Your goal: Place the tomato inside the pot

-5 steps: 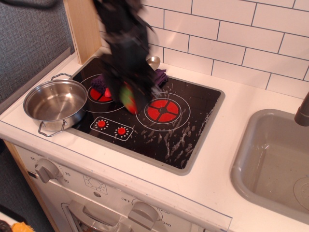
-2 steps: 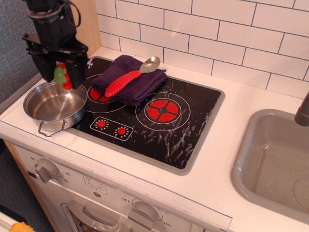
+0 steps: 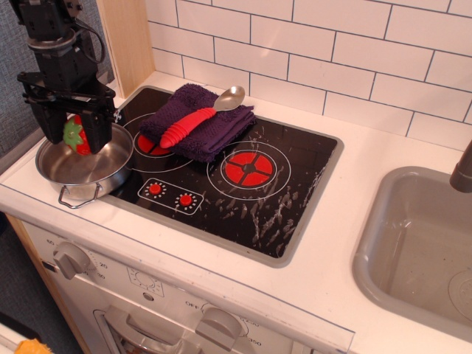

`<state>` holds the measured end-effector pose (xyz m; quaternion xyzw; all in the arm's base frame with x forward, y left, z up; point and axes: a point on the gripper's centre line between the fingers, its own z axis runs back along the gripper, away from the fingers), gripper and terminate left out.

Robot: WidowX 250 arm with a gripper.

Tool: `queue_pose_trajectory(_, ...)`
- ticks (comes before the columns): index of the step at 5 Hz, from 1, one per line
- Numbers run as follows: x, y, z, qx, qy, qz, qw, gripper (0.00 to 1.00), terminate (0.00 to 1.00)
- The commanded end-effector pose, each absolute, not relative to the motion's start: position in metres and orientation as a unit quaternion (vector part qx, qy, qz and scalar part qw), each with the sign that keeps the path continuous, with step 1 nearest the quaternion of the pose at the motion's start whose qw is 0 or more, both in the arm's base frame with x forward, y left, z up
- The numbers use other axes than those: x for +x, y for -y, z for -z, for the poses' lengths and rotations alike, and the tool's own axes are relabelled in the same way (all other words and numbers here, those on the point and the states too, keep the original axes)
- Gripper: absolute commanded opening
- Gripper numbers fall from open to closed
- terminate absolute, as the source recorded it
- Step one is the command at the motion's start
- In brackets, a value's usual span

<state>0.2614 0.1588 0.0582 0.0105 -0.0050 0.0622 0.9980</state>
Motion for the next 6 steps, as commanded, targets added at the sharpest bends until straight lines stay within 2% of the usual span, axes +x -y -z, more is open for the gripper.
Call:
queue_pose_trajectory(1, 0.254, -0.148, -0.076, 0.023, 0.031, -0.033, 0.999, 1.0, 0.0)
queue_pose_trajectory(3, 0.255, -0.131, -0.08, 0.036, 0.042, 0.006, 0.998, 1.0, 0.0)
queue_pose_trajectory(5, 0.256, -0.13, -0.078, 0.041, 0.055, 0.025, 0.997, 1.0, 0.0)
queue_pose_trajectory(6, 0.256, -0.13, -0.078, 0.041, 0.055, 0.025, 0.997, 1.0, 1.0)
